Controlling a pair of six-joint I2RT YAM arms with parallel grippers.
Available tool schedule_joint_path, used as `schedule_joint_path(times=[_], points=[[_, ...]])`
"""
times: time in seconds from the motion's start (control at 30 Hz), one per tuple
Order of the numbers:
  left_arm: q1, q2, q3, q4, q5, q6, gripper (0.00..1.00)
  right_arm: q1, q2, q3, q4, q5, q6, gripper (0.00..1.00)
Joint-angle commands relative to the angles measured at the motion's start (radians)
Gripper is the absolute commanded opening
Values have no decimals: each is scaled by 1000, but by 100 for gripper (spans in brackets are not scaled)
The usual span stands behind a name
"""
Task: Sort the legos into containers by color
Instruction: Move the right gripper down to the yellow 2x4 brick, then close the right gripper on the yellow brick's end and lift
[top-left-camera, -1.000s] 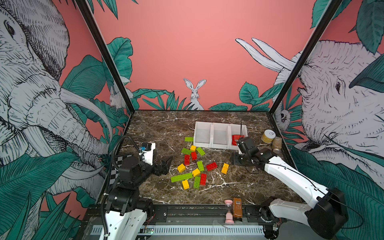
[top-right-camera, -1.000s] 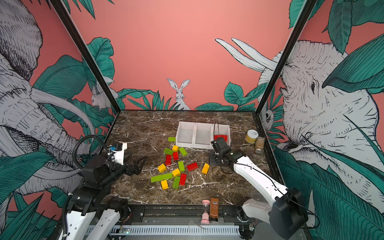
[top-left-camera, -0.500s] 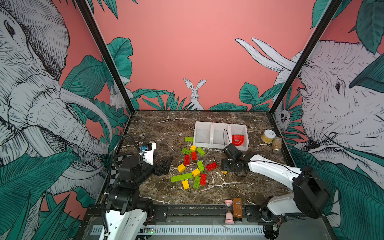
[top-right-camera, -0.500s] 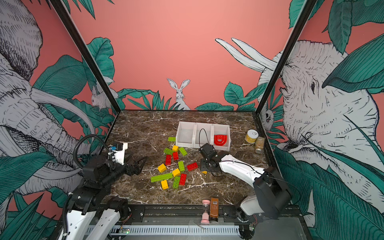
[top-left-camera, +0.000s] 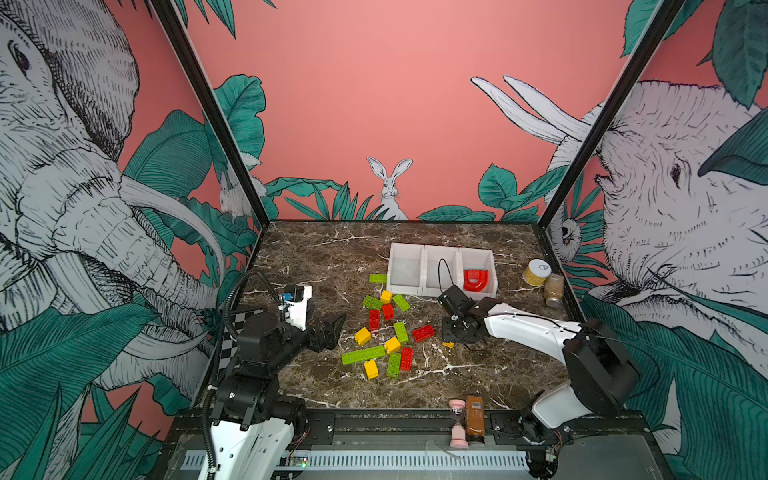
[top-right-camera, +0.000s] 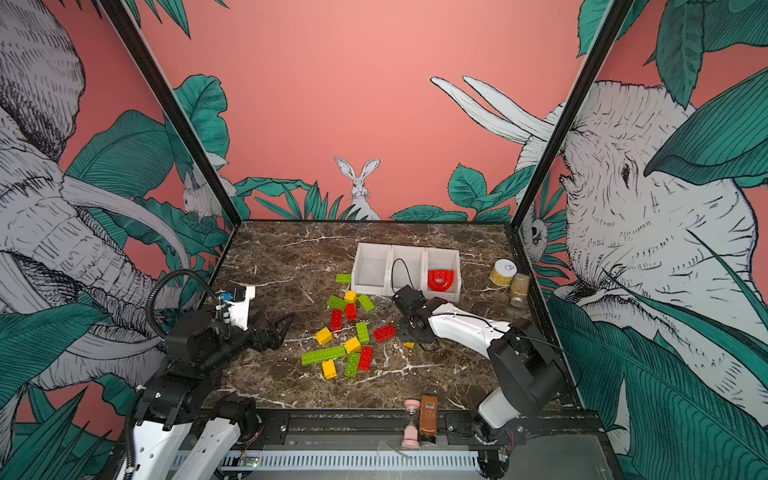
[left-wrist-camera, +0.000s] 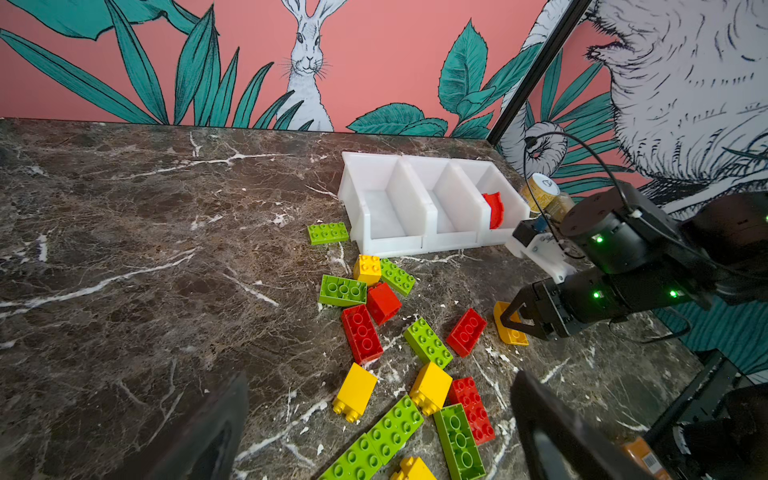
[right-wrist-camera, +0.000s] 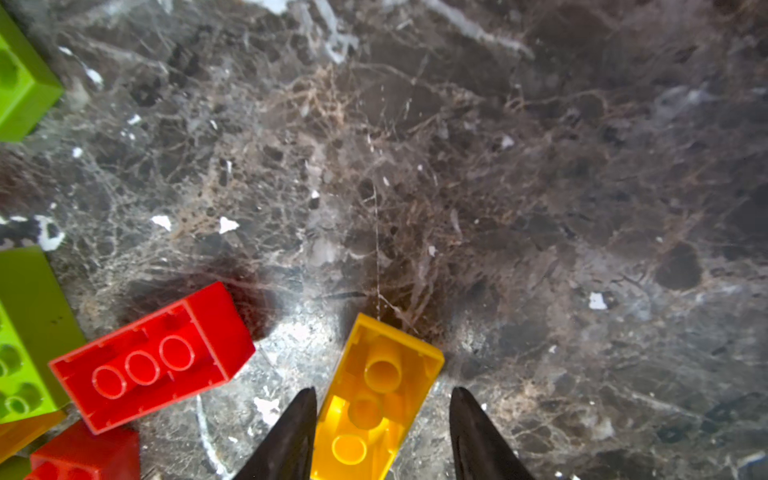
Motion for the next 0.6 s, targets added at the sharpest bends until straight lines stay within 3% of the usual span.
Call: schedule_joint_path(times=[0.0,0.1,0.37,0.57], points=[[0,-3,7,3,3,-2,99,3,13,-3,15,-16,-24,50],[1,-3,7,2,-4,-2,99,3,32,7,14,-23,-32,49],[0,5,7,2,-4,-2,99,3,-65,26,-7,43,-79,32],[1,4,9,0,-10,-1,99,-27,-90,137,-77,58,-174,25]])
